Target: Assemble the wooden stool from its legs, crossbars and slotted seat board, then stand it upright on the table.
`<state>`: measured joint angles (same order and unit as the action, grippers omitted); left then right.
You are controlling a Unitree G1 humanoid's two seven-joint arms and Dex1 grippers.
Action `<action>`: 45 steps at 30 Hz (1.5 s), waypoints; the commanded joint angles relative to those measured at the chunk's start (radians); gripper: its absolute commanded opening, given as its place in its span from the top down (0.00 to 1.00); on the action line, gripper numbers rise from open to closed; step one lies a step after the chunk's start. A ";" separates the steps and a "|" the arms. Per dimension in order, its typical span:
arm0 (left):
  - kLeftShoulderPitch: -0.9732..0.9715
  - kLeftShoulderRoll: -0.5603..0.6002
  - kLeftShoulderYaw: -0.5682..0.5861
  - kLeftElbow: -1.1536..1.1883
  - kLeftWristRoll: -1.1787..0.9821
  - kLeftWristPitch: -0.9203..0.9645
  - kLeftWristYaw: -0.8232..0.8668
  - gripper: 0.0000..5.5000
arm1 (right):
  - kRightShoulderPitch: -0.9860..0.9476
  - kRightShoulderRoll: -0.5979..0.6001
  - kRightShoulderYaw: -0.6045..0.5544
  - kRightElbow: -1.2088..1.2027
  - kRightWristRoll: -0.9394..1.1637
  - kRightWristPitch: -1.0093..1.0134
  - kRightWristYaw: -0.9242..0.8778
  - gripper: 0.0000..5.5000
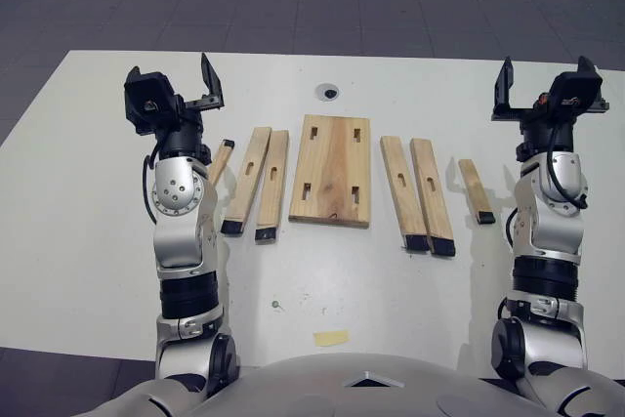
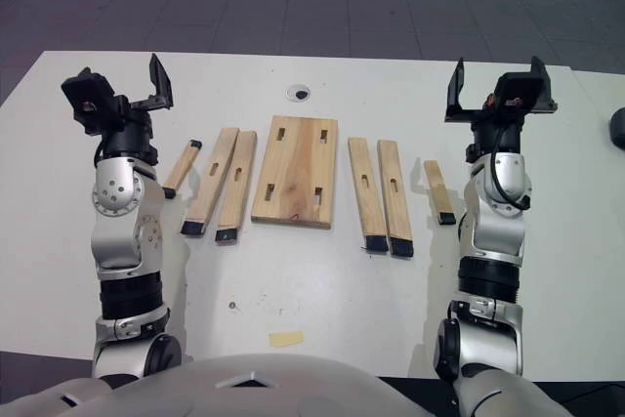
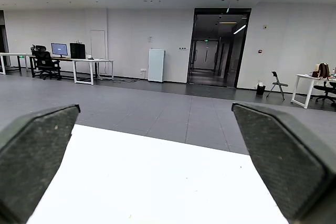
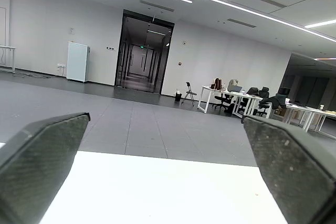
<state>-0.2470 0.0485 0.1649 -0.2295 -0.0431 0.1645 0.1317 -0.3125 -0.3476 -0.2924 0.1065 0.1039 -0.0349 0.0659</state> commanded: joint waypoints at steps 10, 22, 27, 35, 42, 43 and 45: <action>0.006 -0.006 -0.011 0.004 0.007 0.015 0.008 0.02 | 0.013 -0.002 0.018 -0.014 0.001 0.036 0.007 0.02; 0.023 -0.020 -0.011 -0.012 0.013 0.016 0.030 0.02 | -0.022 -0.014 0.034 0.028 -0.003 0.042 0.042 0.02; 0.021 -0.022 -0.014 -0.008 0.013 0.012 0.033 0.02 | -0.031 -0.017 0.033 0.039 -0.007 0.039 0.045 0.02; 0.033 -0.021 -0.017 -0.022 0.016 0.028 0.030 0.02 | 0.052 -0.062 0.065 0.007 -0.002 0.191 0.125 0.02; 0.083 -0.036 -0.016 -0.074 0.027 0.054 0.052 0.02 | 0.215 -0.142 0.042 -0.115 0.055 0.389 0.251 0.02; 0.088 -0.040 -0.017 -0.080 0.028 0.056 0.055 0.02 | 0.215 -0.152 0.040 -0.110 0.052 0.409 0.254 0.02; 0.094 -0.046 -0.020 -0.085 0.032 0.059 0.062 0.02 | 0.220 -0.176 0.054 -0.100 0.060 0.475 0.286 0.02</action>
<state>-0.1668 0.0117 0.1497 -0.2959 -0.0224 0.2084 0.1848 -0.1003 -0.4909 -0.2430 0.0123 0.1569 0.3723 0.3210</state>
